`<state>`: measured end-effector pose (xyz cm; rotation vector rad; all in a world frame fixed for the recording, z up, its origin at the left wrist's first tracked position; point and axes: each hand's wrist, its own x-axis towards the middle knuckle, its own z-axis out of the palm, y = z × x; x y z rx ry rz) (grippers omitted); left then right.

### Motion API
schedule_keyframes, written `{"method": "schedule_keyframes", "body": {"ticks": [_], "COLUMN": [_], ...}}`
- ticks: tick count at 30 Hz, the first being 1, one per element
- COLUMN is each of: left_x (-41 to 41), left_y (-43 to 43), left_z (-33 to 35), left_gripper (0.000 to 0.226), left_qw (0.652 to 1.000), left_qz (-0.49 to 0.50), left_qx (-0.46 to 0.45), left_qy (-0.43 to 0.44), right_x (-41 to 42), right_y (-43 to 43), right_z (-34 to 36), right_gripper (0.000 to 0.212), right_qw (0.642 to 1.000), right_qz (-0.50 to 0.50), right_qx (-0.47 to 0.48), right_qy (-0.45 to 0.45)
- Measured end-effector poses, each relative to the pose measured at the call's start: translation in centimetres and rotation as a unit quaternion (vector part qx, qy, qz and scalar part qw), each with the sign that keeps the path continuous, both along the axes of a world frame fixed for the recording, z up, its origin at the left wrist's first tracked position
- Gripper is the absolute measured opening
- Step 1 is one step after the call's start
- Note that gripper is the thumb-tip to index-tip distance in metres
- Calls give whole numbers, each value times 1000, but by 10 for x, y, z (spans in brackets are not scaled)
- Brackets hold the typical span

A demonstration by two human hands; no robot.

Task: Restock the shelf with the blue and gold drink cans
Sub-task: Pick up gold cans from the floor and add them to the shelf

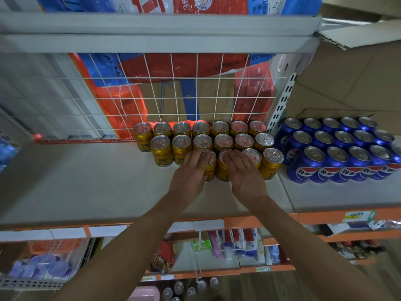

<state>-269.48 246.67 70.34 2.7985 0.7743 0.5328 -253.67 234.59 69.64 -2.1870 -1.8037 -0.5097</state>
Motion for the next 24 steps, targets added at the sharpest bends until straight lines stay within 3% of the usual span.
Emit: {"method": "schedule_keyframes", "body": {"ticks": [9, 17, 24], "left_x": [-2, -49, -101], "left_y": [-1, -34, -67], "left_z": [15, 3, -24], "left_gripper": [66, 86, 69], "left_qw": [1000, 1000, 998], "left_qz": [-6, -17, -9], "left_qx": [-7, -4, -47], "left_qy": [15, -3, -26], "right_x": [-15, -46, -80], "right_y": [-9, -43, -74], "right_z": [10, 8, -4], "right_gripper": [68, 81, 80], "right_qw": [997, 995, 993], "right_qz": [-36, -69, -70], "right_qx": [-68, -44, -55], "right_qy": [17, 54, 72]}}
